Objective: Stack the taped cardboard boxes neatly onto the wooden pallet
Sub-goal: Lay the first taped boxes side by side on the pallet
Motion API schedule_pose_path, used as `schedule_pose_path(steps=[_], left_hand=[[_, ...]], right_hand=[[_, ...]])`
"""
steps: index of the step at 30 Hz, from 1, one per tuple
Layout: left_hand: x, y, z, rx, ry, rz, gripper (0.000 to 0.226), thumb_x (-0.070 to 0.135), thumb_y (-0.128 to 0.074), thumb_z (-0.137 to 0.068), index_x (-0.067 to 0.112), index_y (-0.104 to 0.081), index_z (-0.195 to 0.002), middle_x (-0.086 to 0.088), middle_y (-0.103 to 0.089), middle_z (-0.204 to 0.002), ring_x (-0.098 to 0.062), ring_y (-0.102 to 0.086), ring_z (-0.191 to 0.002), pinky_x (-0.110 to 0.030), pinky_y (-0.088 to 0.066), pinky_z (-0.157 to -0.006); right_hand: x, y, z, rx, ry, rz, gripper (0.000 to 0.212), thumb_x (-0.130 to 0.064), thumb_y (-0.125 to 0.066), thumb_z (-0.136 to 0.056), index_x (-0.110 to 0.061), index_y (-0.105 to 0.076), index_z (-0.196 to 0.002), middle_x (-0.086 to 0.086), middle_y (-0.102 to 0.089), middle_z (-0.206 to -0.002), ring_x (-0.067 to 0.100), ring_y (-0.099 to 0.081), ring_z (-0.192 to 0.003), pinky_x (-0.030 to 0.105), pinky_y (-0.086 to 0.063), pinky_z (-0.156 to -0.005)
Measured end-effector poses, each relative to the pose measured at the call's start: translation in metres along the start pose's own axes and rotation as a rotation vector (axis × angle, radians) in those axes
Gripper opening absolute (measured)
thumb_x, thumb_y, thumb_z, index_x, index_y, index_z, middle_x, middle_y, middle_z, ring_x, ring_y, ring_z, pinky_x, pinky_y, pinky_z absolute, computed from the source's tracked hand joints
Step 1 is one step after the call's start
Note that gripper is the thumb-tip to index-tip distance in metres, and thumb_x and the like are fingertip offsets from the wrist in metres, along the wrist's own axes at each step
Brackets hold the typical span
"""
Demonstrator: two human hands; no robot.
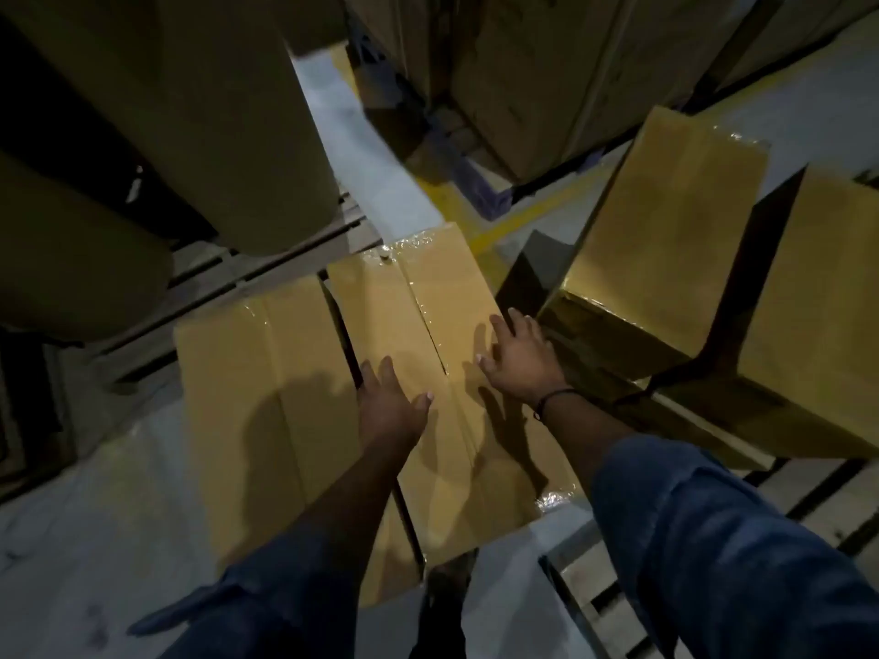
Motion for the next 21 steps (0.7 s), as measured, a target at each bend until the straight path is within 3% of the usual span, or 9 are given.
schedule_pose_path(steps=[6,15,21], left_hand=[[-0.004,-0.018,-0.017,0.0,0.026,-0.07,0.105,0.058,-0.078,-0.081,0.026,-0.017,-0.161,-0.009,0.001,-0.171,-0.046,-0.032,-0.146,-0.058,-0.047,-0.106],[0.003,-0.026,-0.013,0.063,-0.016,-0.096,0.112,0.071,-0.079,-0.07,0.034,-0.02,-0.158,-0.006,0.005,-0.171,-0.049,-0.033,-0.142,-0.06,-0.046,-0.104],[0.015,-0.024,0.008,0.059,-0.067,-0.076,0.11,0.071,-0.077,-0.073,0.036,-0.019,-0.16,0.0,0.007,-0.172,-0.045,-0.021,-0.149,-0.061,-0.037,-0.111]], right_hand=[[0.008,-0.02,-0.02,-0.092,-0.029,-0.036,0.072,-0.047,-0.057,-0.098,-0.031,-0.021,-0.159,0.008,-0.003,-0.168,0.039,-0.038,-0.141,0.05,-0.044,-0.109],[0.02,-0.038,-0.025,-0.121,0.0,0.04,0.08,-0.059,-0.065,-0.09,-0.043,-0.02,-0.154,0.005,0.004,-0.168,0.042,-0.026,-0.145,0.055,-0.044,-0.109],[0.034,-0.034,0.004,-0.097,0.007,0.046,0.077,-0.063,-0.064,-0.088,-0.046,-0.025,-0.152,-0.003,0.005,-0.168,0.044,-0.02,-0.148,0.058,-0.038,-0.113]])
Point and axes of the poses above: each hand's wrist, its own z-axis away from the middle knuckle, its own y-axis out of the back of the hand, x = y × z, the point moved 2 cm from there along -z, towards the middle knuckle
